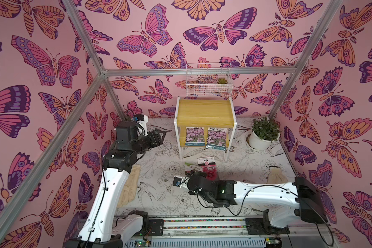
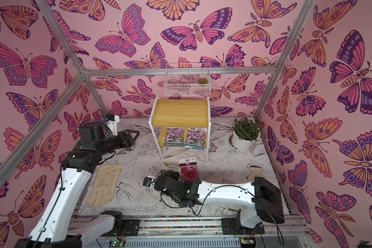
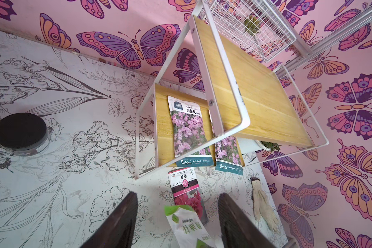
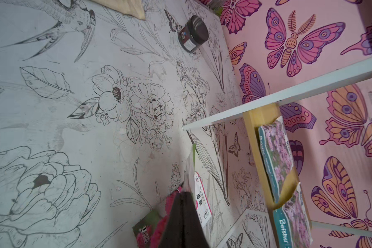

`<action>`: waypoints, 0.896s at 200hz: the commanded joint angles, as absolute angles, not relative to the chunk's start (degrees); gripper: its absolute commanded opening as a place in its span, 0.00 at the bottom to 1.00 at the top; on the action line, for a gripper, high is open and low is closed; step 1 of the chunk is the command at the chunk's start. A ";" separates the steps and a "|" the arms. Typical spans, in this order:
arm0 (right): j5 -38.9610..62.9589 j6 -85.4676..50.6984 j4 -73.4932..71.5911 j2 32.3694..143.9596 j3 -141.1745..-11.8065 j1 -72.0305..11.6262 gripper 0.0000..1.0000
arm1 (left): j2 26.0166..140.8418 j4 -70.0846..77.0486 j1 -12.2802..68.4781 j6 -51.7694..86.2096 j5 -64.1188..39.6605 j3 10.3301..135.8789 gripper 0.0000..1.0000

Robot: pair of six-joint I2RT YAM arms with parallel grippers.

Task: Take the seed bag off the shelf
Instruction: Place the seed packet at the center of the board.

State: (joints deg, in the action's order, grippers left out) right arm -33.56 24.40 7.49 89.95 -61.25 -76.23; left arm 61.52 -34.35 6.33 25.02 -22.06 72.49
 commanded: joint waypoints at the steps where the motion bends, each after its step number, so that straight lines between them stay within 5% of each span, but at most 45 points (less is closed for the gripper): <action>1: -31.55 22.56 2.96 95.03 -63.20 -75.50 0.00 | 59.86 -32.77 5.94 25.46 -23.28 71.33 0.63; 130: -23.99 19.02 0.96 108.50 -64.50 -74.64 0.00 | 59.94 -32.51 5.97 25.31 -24.06 70.58 0.63; 161: -23.81 17.52 3.51 108.99 -65.01 -74.61 0.16 | 59.66 -32.35 5.91 25.14 -23.98 70.39 0.63; 179: -23.91 17.01 4.31 108.81 -64.88 -74.62 0.34 | 59.59 -32.34 5.89 25.13 -23.83 70.40 0.63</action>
